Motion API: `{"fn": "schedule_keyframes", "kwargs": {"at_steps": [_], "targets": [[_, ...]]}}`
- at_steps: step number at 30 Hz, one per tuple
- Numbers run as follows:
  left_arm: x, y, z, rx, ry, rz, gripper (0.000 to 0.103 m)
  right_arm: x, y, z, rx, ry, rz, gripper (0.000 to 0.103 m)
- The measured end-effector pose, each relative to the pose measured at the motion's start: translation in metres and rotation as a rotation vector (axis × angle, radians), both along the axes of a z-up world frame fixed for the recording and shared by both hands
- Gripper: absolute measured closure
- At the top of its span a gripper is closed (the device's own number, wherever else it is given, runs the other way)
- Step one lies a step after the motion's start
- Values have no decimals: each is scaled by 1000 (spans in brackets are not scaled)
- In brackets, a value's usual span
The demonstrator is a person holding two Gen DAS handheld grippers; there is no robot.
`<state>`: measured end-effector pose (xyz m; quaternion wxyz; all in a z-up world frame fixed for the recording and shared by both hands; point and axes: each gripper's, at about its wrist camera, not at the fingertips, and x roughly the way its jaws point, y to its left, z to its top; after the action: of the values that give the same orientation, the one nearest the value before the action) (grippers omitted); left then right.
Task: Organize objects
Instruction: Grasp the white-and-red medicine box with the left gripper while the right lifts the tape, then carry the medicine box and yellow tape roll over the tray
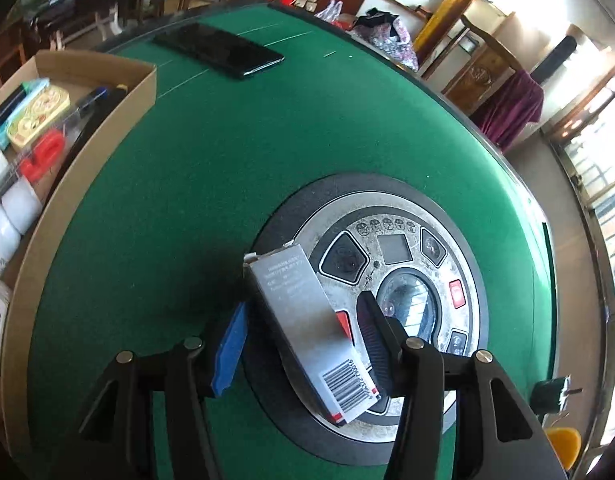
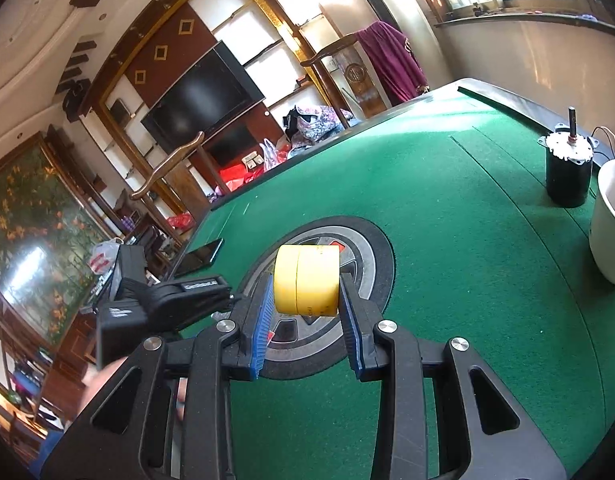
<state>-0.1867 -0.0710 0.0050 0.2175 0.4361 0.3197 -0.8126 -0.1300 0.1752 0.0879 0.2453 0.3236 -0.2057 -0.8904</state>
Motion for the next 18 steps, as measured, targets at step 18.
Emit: {"fn": "schedule_keyframes", "kwargs": {"at_steps": [18], "targets": [[96, 16, 2, -151, 99, -363, 77, -2, -16, -6, 64, -3, 48, 72]]}}
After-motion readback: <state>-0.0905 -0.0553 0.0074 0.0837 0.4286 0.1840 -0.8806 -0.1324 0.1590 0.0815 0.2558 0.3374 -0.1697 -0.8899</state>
